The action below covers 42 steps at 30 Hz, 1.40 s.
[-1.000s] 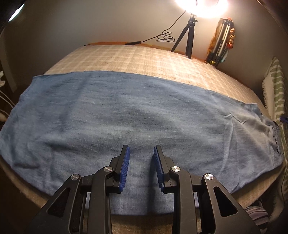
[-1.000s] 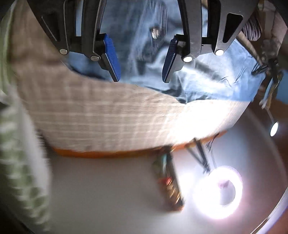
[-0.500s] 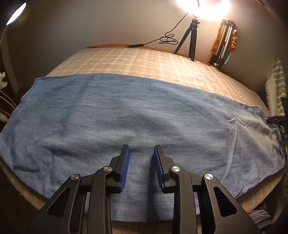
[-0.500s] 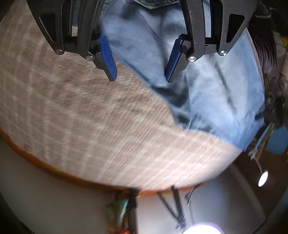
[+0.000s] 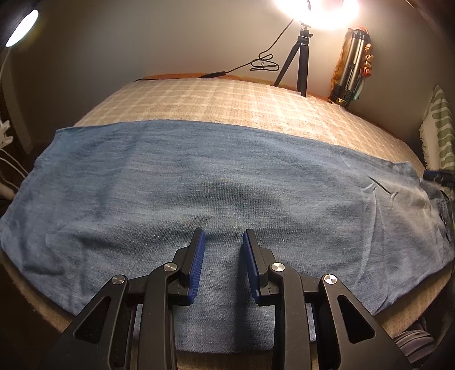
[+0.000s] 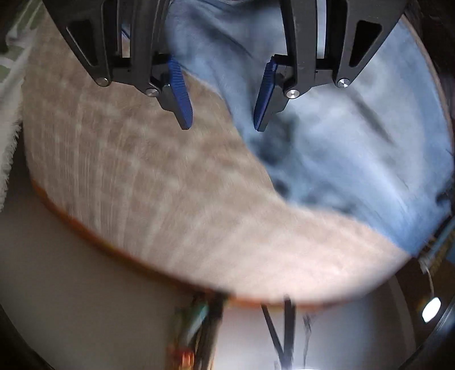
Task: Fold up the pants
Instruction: 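Open the right tool and pull it back from the folded jeans, then move the left tool to the jeans edge and close on it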
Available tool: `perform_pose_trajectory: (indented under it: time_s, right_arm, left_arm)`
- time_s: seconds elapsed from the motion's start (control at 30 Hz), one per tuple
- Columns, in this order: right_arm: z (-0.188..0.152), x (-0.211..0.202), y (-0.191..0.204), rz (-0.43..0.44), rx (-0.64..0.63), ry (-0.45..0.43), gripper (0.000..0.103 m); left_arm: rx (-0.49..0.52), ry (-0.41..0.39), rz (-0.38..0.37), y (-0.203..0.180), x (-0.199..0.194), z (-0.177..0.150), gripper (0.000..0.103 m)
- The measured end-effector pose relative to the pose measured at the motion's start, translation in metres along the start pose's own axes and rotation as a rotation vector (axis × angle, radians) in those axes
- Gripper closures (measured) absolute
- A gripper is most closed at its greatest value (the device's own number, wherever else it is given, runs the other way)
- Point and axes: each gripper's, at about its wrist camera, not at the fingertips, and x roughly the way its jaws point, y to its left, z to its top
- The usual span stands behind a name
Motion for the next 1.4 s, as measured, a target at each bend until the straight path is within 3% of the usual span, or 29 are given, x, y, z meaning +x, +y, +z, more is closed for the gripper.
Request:
perform_pose_trajectory:
  time_s: [0.07, 0.17, 0.37, 0.47, 0.53, 0.67, 0.8, 0.93, 1.17, 1.4]
  right_arm:
    - [0.007, -0.005, 0.013, 0.04, -0.03, -0.032, 0.066]
    - [0.015, 0.001, 0.034, 0.087, -0.08, -0.033, 0.068]
    - [0.027, 0.041, 0.041, 0.028, -0.067, 0.018, 0.068]
    - [0.026, 0.057, 0.035, -0.016, -0.029, 0.049, 0.068]
    - [0.024, 0.059, 0.028, -0.005, 0.019, 0.04, 0.061]
    - [0.024, 0.059, 0.026, -0.025, 0.055, 0.048, 0.057]
    - [0.028, 0.043, 0.039, -0.041, 0.081, 0.017, 0.057]
    - [0.032, 0.018, 0.061, -0.01, 0.111, -0.034, 0.045]
    - [0.034, -0.012, 0.116, 0.058, 0.107, -0.079, 0.041]
    - [0.043, -0.036, 0.156, 0.073, 0.056, -0.113, 0.041]
  left_arm:
    - [-0.007, -0.006, 0.004, 0.0, 0.0, 0.0, 0.077]
    - [-0.012, -0.014, 0.013, -0.002, 0.0, -0.001, 0.077]
    - [-0.028, -0.002, -0.012, 0.005, -0.005, -0.003, 0.074]
    - [-0.035, 0.009, 0.024, 0.019, -0.015, -0.01, 0.074]
    - [-0.07, 0.008, 0.063, 0.04, -0.025, -0.017, 0.074]
    - [-0.207, -0.013, 0.129, 0.095, -0.049, -0.034, 0.072]
    - [-0.398, -0.061, 0.158, 0.156, -0.077, -0.049, 0.054]
    - [-0.534, -0.081, 0.111, 0.204, -0.088, -0.053, 0.04]
    - [-0.758, -0.118, -0.004, 0.262, -0.071, -0.056, 0.039]
    - [-0.86, -0.163, -0.032, 0.284, -0.07, -0.062, 0.039]
